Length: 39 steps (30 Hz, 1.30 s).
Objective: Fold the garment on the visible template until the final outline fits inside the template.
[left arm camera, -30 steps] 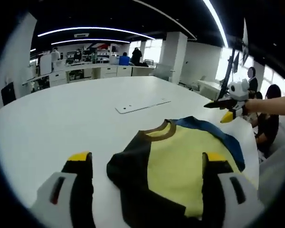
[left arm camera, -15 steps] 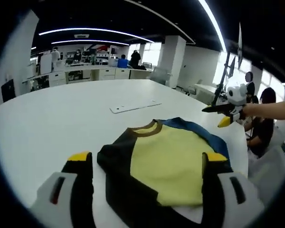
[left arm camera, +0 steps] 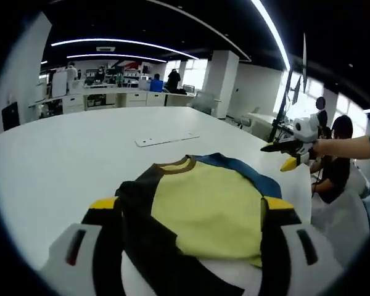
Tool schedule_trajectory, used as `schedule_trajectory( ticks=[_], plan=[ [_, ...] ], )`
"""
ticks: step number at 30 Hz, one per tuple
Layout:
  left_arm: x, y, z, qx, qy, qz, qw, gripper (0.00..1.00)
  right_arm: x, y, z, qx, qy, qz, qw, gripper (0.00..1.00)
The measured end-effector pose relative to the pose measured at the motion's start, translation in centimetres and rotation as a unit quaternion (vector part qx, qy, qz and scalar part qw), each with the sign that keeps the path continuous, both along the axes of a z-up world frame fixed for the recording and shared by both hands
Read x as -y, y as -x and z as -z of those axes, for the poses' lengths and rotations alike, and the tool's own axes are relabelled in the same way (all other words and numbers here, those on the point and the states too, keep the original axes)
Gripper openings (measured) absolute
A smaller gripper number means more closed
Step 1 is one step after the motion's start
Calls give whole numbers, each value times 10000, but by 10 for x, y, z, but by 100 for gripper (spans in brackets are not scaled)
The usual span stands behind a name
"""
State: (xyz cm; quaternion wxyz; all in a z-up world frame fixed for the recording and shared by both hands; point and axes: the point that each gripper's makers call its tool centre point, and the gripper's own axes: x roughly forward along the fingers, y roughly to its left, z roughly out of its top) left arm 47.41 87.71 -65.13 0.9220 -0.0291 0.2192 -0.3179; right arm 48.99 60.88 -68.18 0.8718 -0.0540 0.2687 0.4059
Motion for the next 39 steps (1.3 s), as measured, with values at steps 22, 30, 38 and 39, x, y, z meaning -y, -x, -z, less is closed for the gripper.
schedule_trajectory(
  ticks=[22, 30, 38, 39],
  plan=[
    [9, 51, -9, 87, 246, -150, 9995, 87, -1, 45, 13, -22, 269, -364, 9990, 77],
    [6, 57, -8, 58, 232, -176, 9996, 87, -5, 58, 22, -92, 341, -464, 9983, 74],
    [7, 66, 1, -39, 308, -209, 9993, 85, -15, 89, 46, 45, 1012, -1049, 9893, 37],
    [8, 68, 2, -47, 316, -211, 9993, 85, -14, 90, 50, 44, 1100, -1039, 9885, 35]
  ],
)
